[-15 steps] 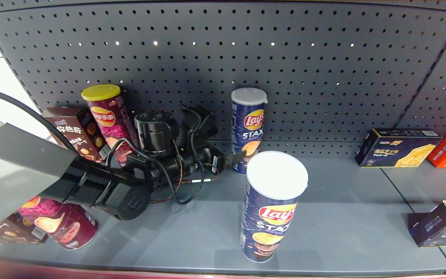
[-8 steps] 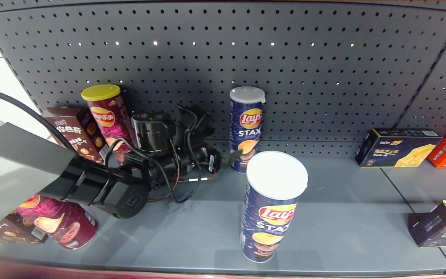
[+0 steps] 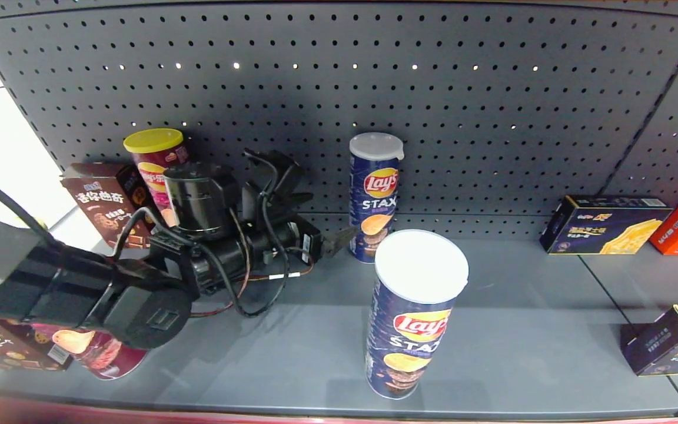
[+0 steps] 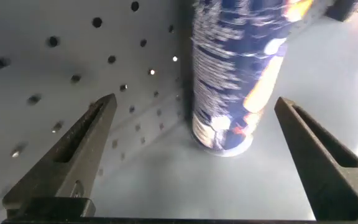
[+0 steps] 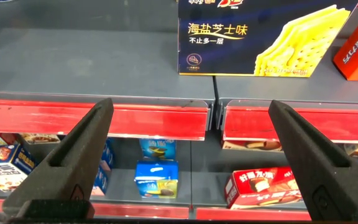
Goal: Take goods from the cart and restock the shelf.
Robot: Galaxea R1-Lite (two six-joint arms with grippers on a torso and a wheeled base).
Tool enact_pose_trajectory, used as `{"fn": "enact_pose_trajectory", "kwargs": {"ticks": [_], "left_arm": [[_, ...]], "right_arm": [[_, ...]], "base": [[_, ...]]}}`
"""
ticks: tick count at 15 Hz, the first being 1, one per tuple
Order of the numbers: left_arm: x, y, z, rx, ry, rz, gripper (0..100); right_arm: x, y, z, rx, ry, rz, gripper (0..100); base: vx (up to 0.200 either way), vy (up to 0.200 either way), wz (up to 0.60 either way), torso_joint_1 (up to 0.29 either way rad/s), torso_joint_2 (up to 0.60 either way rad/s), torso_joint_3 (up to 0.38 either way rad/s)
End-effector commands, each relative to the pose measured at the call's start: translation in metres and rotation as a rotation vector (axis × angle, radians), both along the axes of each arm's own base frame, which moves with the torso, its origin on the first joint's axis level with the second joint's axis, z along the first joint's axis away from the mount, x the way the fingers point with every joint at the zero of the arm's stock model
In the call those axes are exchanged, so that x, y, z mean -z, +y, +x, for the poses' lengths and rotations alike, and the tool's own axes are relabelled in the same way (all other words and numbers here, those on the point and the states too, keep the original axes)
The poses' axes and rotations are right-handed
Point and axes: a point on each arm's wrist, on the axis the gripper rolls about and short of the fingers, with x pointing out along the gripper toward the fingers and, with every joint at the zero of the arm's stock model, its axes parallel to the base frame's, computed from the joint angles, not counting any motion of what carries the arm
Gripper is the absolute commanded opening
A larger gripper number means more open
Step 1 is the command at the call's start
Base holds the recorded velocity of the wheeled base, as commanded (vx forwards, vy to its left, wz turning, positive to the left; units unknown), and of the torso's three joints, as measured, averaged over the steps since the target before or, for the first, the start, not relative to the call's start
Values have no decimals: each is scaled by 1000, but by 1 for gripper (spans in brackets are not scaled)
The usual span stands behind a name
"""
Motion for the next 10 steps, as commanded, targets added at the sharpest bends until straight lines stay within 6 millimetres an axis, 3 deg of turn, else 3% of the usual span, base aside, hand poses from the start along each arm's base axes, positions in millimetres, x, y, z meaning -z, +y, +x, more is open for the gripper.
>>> {"fn": "enact_pose_trajectory", "kwargs": {"ticks": [1,8,9,10], "left_arm": [[-20,15,-34,-15,-27,-19,100],[-17,62,-144,0,-16,-32,100],[-9,74,-185,52,-27,-39,100],[-2,81,-208,92,-39,-46,100]], "right_arm": [[0,0,0,0,0,0,100],[0,0,0,0,2,0,100],[0,0,0,0,0,0,100],[0,0,0,0,2,0,100]], "base": [[0,0,0,0,0,0],[0,0,0,0,0,0],[0,0,0,0,0,0],[0,0,0,0,0,0]]}}
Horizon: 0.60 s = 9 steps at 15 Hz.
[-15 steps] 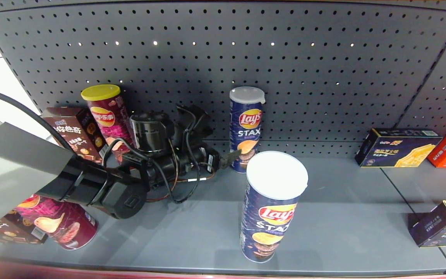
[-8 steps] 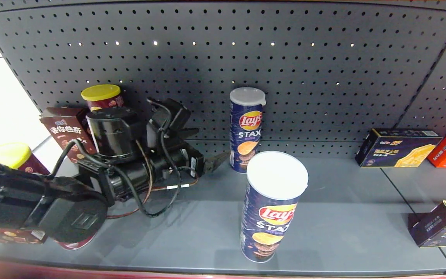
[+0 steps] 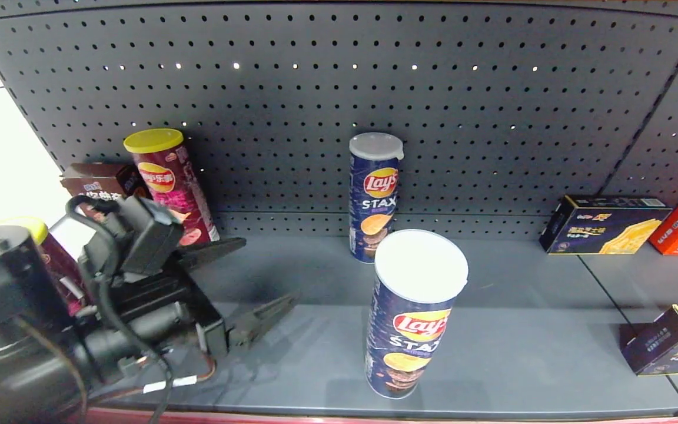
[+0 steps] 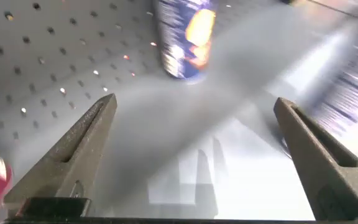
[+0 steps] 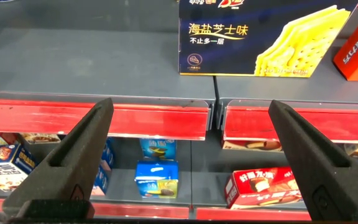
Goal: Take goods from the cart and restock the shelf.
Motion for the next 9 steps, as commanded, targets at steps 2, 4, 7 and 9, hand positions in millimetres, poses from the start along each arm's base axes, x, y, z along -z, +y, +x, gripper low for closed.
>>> {"fn": "enact_pose_trajectory", "kwargs": {"ticks": [2,4,7,9], "left_arm": [[19,40,-97,108,-81,-54,100],[39,62,-128,100,-94,-66,100],[49,83,-156,100,-52,-39,100],[58,102,-182,77,-51,-37,100]], "right_arm": [[0,0,0,0,2,0,100],[0,0,0,0,2,0,100],[0,0,0,0,2,0,100],[0,0,0,0,0,0,100]], "base": [[0,0,0,0,0,0],[0,0,0,0,0,0],[0,0,0,0,0,0],[0,0,0,0,0,0]]}}
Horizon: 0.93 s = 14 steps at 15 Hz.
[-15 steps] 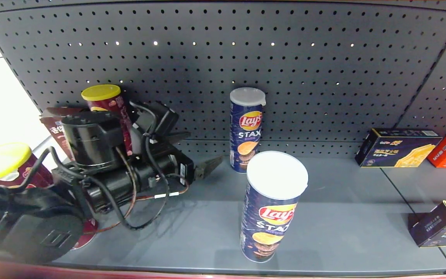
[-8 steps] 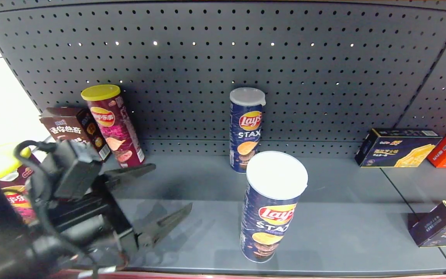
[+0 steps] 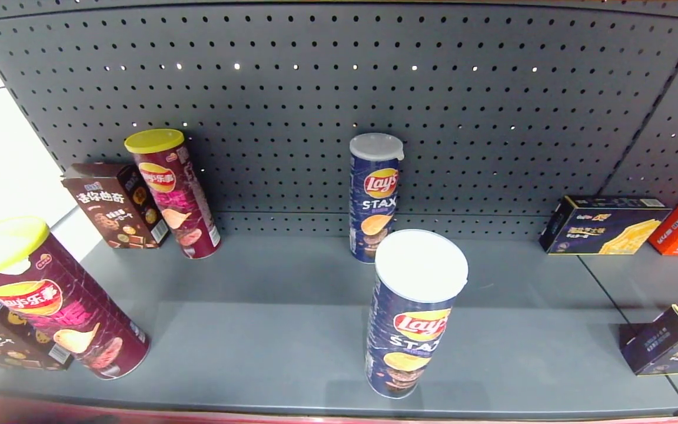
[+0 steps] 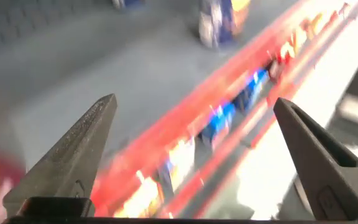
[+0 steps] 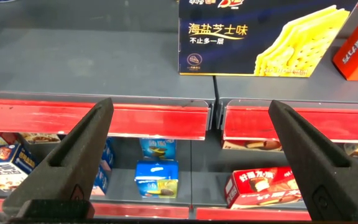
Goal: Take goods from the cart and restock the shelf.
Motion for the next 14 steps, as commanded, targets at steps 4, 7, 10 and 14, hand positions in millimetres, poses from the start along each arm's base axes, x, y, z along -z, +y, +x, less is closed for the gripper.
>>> {"fn": "enact_pose_trajectory", "kwargs": {"ticks": [4,7,10,14], "left_arm": [[1,23,-32,-372,-90,-15,100],[41,23,-39,-636,-97,-1,100],[47,23,-51,-676,-179,-67,100],[47,23,-52,-671,-184,-98,100]], "right_arm": [[0,0,0,0,2,-1,100],[0,0,0,0,2,-1,100],[0,0,0,0,0,-1,100],[0,0,0,0,2,-1,100]], "base": [[0,0,0,0,0,0],[0,0,0,0,0,0],[0,0,0,0,0,0],[0,0,0,0,0,0]]}}
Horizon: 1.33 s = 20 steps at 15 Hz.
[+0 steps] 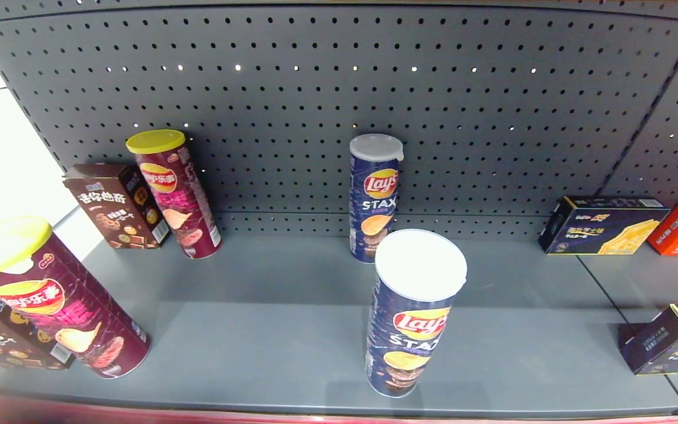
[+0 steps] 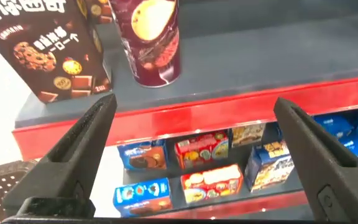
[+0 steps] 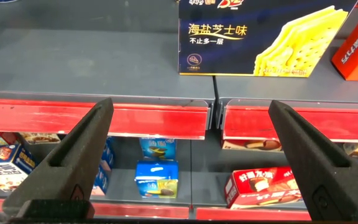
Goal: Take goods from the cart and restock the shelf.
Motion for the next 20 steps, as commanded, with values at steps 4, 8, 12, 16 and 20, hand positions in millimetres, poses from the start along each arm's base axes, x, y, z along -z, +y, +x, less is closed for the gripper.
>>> {"fn": "enact_pose_trajectory", "kwargs": {"ticks": [4,8,12,16,20], "left_arm": [[1,-1,-2,28,-15,-20,100],[1,4,-1,-167,-4,-153,100],[7,2,-1,-103,45,-33,100],[7,2,-1,-76,44,-26,100],[7,1,-1,-71,44,-20,100]], "right_arm": [[0,0,0,0,1,-1,100],[0,0,0,0,0,-1,100],[0,0,0,-5,1,-4,100],[-1,0,0,6,-2,-4,100],[-159,1,37,-42,-51,73,100]], "base": [[0,0,0,0,0,0],[0,0,0,0,0,0],[0,0,0,0,0,0],[0,0,0,0,0,0],[0,0,0,0,0,0]]}}
